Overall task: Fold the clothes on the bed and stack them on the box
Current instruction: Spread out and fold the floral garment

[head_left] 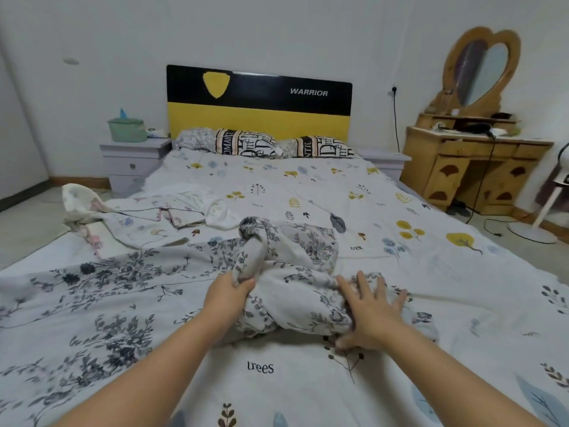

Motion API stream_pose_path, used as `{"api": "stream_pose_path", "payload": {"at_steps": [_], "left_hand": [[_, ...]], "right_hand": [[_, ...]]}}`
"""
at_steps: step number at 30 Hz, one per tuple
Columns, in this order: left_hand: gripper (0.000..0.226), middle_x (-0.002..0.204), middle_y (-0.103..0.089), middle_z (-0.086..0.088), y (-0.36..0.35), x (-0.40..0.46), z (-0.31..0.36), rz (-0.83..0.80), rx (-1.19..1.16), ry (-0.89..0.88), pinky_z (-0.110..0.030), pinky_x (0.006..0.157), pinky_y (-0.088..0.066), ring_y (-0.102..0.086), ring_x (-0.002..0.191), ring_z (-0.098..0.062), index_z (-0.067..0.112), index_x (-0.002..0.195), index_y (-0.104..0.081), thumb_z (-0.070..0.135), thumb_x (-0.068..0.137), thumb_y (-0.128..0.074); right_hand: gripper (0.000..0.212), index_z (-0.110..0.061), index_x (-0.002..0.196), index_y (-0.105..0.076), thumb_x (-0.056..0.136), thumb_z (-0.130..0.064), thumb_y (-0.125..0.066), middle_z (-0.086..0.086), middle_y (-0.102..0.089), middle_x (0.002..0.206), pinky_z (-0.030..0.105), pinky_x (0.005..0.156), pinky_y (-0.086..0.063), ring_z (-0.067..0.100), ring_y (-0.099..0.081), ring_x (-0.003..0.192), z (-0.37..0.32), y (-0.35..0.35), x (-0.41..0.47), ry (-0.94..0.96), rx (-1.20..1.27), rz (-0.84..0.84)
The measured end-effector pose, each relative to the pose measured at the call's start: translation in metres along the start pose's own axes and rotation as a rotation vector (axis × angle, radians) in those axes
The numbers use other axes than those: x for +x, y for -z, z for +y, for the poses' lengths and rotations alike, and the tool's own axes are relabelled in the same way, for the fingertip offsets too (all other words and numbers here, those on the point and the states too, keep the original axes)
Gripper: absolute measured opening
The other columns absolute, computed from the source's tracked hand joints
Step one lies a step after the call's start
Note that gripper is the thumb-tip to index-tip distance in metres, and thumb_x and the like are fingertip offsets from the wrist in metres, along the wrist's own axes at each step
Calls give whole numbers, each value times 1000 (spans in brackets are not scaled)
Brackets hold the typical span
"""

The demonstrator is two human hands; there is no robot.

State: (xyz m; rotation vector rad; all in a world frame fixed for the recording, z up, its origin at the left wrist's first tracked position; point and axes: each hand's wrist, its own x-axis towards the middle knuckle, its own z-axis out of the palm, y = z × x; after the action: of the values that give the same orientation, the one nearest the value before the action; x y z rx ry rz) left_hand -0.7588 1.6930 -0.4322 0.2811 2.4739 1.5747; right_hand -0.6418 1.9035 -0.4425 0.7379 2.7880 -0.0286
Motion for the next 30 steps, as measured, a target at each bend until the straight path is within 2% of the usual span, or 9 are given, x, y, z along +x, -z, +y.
{"api": "stream_pose_path", "payload": {"at_steps": [3,5,8,13,17,19,21,25,30], "left_hand": [[19,97,-64,-6,1,-1,3,55,-5,-44,-32,82,-46,-59,96,-27,10,108,-62,21,92,-55],[20,99,-62,-3,4,-2,9,80,-60,-74,-31,81,-45,-58,96,-24,13,110,-59,22,93,-54],[32,118,-61,-2,16,1,19,18,-128,-120,-35,92,-45,-56,106,-24,16,123,-54,33,95,-50],[89,155,-12,-14,37,-1,22,82,131,170,-48,112,-26,-22,139,-36,14,150,-10,67,85,-42],[108,149,-29,-18,70,-28,14,-40,31,419,-47,103,-36,-38,131,-36,8,144,-26,81,67,-44],[71,103,-65,-23,87,-48,16,-281,-156,489,-31,73,-52,-66,89,-27,5,116,-53,65,80,-51],[24,60,-62,-11,99,-58,14,-306,-195,428,-21,50,-45,-58,49,-17,9,90,-55,33,90,-58],[45,84,-55,-13,140,-43,1,-3,-88,247,-30,52,-41,-46,58,-17,19,126,-44,-7,89,-49],[55,121,-52,-18,173,-23,-5,147,264,49,-31,57,-42,-51,68,-21,14,135,-43,-12,88,-38]], "right_hand": [[67,-22,140,-23,81,1,-45,9,-56,117,49,100,-33,29,-50,116,11,-20,-4,7,0,193],[40,-20,113,-41,82,4,-38,7,-59,92,32,69,-38,27,-60,96,2,-20,-10,95,75,255],[16,-21,101,-52,88,-14,-46,9,-64,106,31,67,-33,28,-58,103,-26,-11,-16,117,325,260],[27,-15,98,-68,82,-5,-48,5,-70,103,41,92,-50,24,-62,101,-94,5,-33,225,1267,135],[33,-20,107,-66,81,-2,-56,7,-71,100,45,90,-53,25,-66,97,-144,3,-49,264,1589,-26],[39,-25,114,-62,78,-11,-58,5,-70,104,46,91,-52,24,-66,99,-166,1,-56,329,1607,-50],[36,-25,116,-58,83,-10,-60,3,-69,107,35,91,-53,15,-65,97,-180,-1,-65,410,1563,-142],[34,-21,124,-55,90,-21,-61,-2,-66,110,23,86,-53,6,-65,95,-192,6,-72,525,1327,-286],[28,-17,114,-66,88,-14,-56,-2,-69,110,35,95,-48,14,-63,103,-198,12,-64,464,1071,69]]}}
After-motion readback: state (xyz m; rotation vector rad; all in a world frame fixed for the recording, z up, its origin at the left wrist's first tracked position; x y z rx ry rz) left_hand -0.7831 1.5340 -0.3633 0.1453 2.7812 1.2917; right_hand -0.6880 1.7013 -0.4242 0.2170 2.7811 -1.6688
